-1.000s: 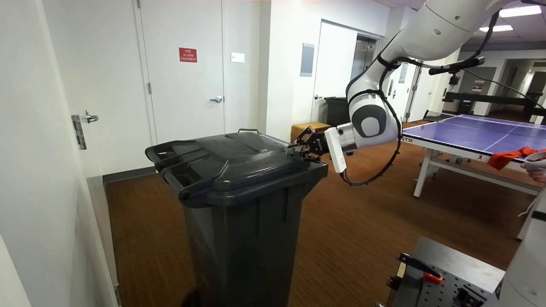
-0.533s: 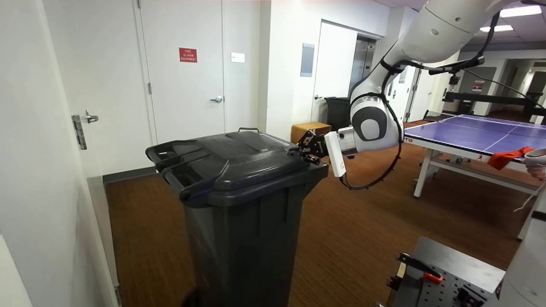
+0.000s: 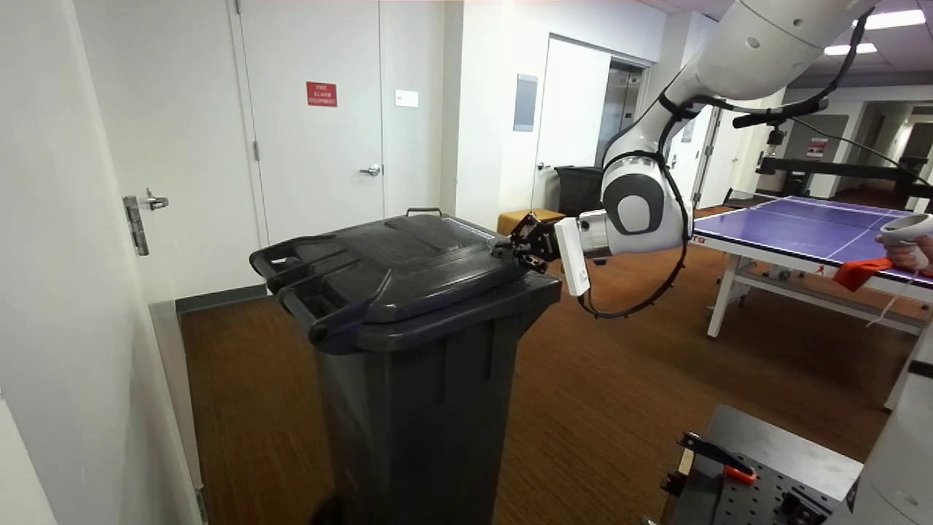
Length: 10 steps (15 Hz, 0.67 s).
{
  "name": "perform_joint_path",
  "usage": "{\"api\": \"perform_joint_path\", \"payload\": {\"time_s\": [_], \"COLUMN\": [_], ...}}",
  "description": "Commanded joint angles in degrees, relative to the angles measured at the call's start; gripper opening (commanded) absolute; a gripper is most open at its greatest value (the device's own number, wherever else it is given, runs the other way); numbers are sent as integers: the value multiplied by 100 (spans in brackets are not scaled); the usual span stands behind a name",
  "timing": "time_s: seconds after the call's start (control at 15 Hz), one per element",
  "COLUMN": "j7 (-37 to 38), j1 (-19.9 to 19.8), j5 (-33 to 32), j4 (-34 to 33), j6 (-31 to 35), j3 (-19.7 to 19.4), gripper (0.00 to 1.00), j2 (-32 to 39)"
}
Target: Open the lid of the rubbish bin.
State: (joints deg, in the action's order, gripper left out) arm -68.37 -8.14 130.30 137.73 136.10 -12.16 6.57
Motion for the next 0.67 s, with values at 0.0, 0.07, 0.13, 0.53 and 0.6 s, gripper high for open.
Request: {"api": "perform_joint_path", "payload": {"time_s": [0.0,0.07,0.13,0.53,0.6], "j7": [96,129,150,276,275], "j1": [43,69,92,131,133], "j5": [165,137,128,200,211], "j4": [-180,-231,-295,-792,-884], "j6": [351,540,749,1621,1729], "j3": [37,71,117,408,444], "gripper": [3,3,3,3,3], "j2": [-564,-632,-701,-910,-897]}}
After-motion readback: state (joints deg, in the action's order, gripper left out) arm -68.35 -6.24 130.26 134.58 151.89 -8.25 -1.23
